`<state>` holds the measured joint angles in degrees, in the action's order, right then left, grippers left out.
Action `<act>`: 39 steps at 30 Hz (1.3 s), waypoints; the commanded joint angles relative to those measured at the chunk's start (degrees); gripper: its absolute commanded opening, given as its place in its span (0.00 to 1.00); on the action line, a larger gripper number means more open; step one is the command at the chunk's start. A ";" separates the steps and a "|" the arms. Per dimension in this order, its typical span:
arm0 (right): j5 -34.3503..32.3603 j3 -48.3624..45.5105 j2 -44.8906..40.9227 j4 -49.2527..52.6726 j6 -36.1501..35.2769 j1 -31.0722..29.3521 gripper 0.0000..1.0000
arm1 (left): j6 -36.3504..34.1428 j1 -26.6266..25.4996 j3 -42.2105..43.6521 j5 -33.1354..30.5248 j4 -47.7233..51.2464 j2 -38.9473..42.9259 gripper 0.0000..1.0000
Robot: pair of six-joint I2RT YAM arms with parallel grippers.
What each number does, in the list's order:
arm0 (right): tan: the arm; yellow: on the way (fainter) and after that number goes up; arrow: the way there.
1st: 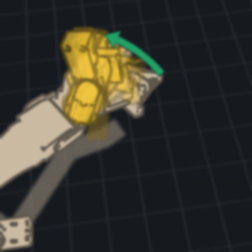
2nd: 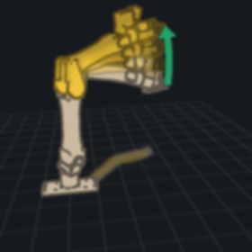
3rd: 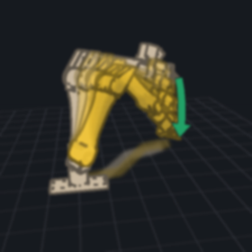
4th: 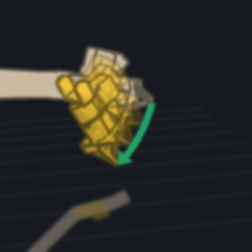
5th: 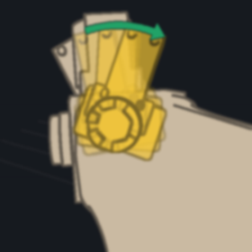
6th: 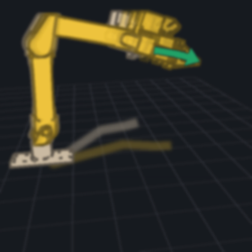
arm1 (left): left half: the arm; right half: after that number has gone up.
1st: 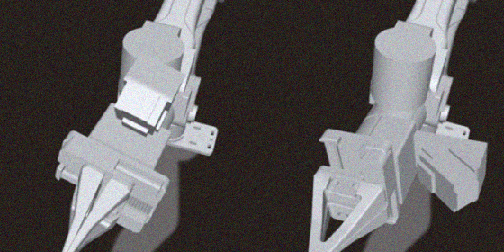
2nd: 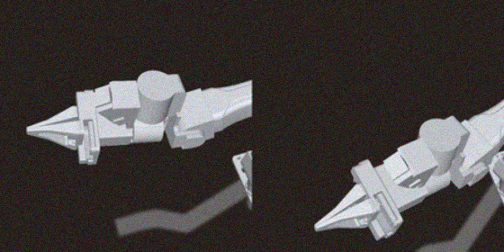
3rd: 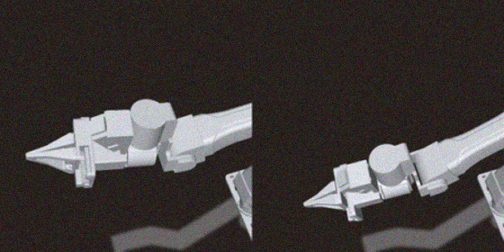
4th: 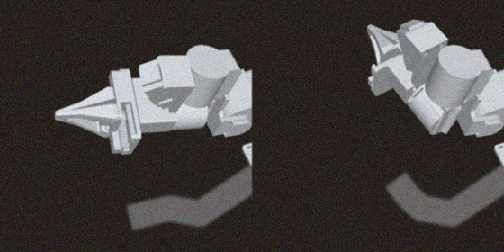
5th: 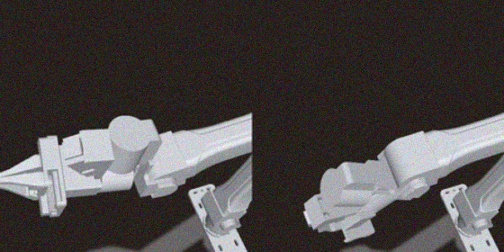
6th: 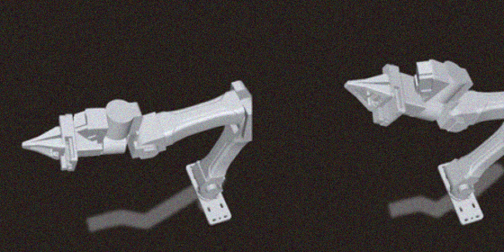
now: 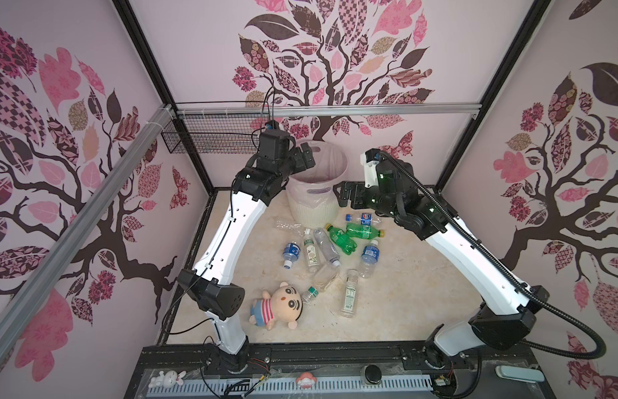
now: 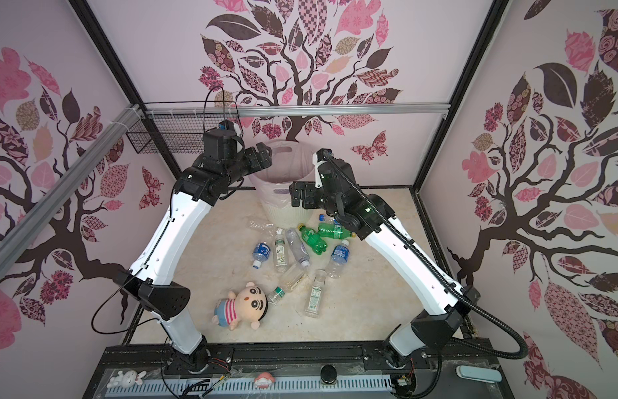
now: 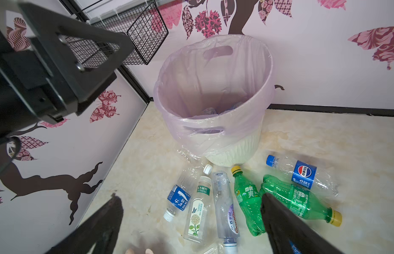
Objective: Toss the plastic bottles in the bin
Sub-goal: 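Lower both grippers toward the bottles on the table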
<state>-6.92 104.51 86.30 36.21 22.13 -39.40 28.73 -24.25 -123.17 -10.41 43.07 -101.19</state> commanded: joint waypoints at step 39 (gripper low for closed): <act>-3.23 -11.71 0.76 1.71 8.07 -10.75 1.00 | 1.26 2.22 56.26 11.24 3.89 13.40 0.97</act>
<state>-8.99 93.69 88.79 37.45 28.49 -50.04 32.08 -22.44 -67.83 -2.59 48.31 -85.43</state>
